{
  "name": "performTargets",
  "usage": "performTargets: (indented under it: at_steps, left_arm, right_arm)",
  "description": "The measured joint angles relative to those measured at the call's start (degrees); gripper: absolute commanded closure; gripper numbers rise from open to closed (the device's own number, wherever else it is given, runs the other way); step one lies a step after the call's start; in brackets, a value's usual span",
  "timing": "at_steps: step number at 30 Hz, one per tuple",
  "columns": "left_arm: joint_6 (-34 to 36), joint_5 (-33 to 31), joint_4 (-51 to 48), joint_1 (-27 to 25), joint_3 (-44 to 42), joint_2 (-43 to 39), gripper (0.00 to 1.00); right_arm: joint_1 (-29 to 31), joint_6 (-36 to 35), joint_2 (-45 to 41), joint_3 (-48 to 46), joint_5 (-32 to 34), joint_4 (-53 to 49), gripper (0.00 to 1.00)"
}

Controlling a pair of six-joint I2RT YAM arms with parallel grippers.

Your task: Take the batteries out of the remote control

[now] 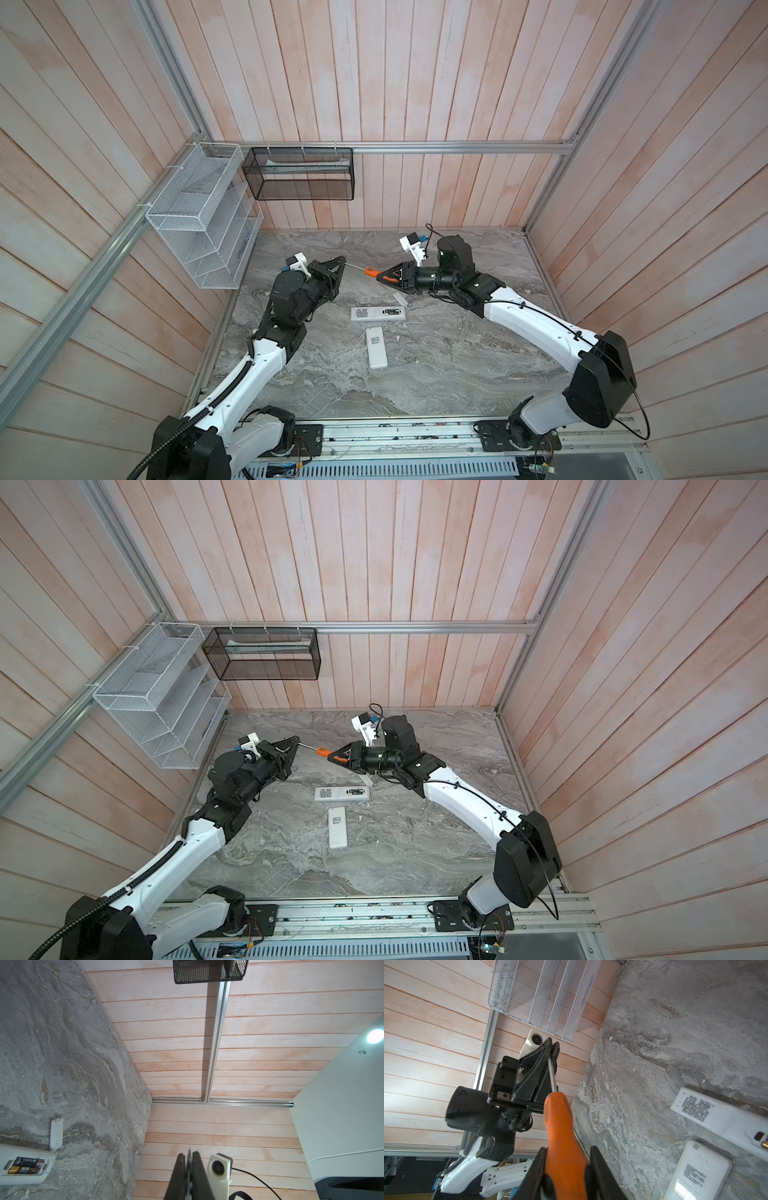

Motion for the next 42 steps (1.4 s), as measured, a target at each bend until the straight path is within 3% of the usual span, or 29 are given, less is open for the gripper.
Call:
performTargets:
  at_steps: [6, 10, 13, 16, 22, 30, 38, 42]
  left_arm:
    - [-0.81, 0.17, 1.03, 0.17, -0.92, -0.13, 0.96]
    - [-0.44, 1.25, 0.76, 0.96, -2.14, -0.98, 0.54]
    - [0.72, 2.49, -0.79, 2.4, -2.67, -1.81, 0.4]
    - [3.54, 5.7, -2.91, 4.22, -2.6, -2.43, 0.33]
    - [16.06, 15.67, -17.31, 7.06, 4.04, -0.46, 0.3]
    - [37.4, 23.37, -39.04, 6.97, 12.85, 6.36, 0.3]
    - [57.53, 22.73, -55.93, 0.92, 21.07, 17.99, 0.24]
    - [65.68, 22.51, -57.9, -0.2, 24.94, 20.31, 0.1]
  right_arm:
    - [-0.2, -0.33, 0.02, 0.0, -0.48, -0.31, 0.88]
    - [-0.37, -1.36, 0.02, 0.0, -0.61, -1.46, 0.9]
    - [-1.25, -3.08, -0.33, 0.0, -0.35, -3.8, 0.91]
    - [-2.82, -4.96, -1.38, 0.0, 0.26, -6.97, 0.91]
    - [-7.39, -10.54, -5.4, 0.98, 4.42, -18.56, 0.92]
    - [-11.65, -17.27, -10.56, 1.79, 10.21, -34.1, 0.92]
    - [-13.4, -18.38, -14.8, -1.6, 11.93, -40.06, 0.92]
    - [-13.79, -18.36, -15.19, -1.79, 11.91, -41.68, 0.92]
